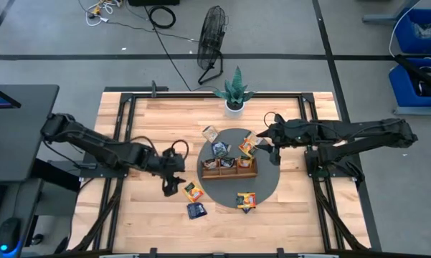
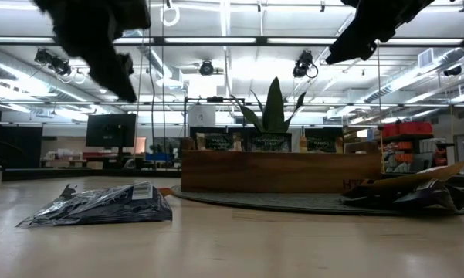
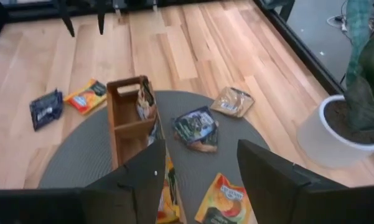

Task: Pick & Place Tea
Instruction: Put the yellow tea bag into the right section of the wooden organizer

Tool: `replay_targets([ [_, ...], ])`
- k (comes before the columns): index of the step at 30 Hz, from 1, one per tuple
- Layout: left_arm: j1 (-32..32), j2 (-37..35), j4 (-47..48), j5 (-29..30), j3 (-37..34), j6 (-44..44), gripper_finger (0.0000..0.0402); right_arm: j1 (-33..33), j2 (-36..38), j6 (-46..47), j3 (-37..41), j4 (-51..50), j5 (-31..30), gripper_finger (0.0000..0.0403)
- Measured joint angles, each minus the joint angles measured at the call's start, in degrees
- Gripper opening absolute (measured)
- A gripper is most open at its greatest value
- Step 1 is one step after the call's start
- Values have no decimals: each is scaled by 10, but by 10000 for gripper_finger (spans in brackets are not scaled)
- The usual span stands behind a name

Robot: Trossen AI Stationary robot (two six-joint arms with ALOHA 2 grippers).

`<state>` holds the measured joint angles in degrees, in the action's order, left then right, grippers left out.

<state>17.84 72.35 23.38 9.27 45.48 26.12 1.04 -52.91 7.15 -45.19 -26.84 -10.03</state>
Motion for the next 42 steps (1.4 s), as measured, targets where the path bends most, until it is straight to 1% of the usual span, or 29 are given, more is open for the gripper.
replay_targets([
  [4,4,4,-77,1,-69,6,251,0,-5,1,0,3,0,206],
  [6,3,10,-115,1,-89,15,273,0,-10,4,0,8,0,206],
  [8,2,27,-139,2,-96,7,295,0,-14,11,0,6,1,206],
  [10,2,48,-154,1,-97,-18,314,0,-21,15,0,8,4,206],
  [13,3,86,-178,1,-93,-42,330,0,-29,15,1,11,6,206],
  [16,2,127,-178,0,-89,-38,334,0,-35,15,1,14,6,206],
  [20,3,164,-226,-12,-87,-25,335,0,-40,16,1,19,9,206],
  [22,3,173,-234,-22,-87,-17,335,0,-40,15,1,25,10,206],
  [25,3,179,-233,-40,-86,18,335,0,-40,14,1,21,10,206],
  [28,8,179,-225,-52,-86,73,335,0,-40,12,1,17,15,206],
  [31,23,182,-220,-38,-86,104,335,0,-40,4,1,15,15,206],
  [38,50,202,-206,20,-84,110,333,-1,-40,-18,1,14,15,206],
  [42,57,215,-194,51,-84,107,313,-1,-40,-21,1,11,15,206],
])
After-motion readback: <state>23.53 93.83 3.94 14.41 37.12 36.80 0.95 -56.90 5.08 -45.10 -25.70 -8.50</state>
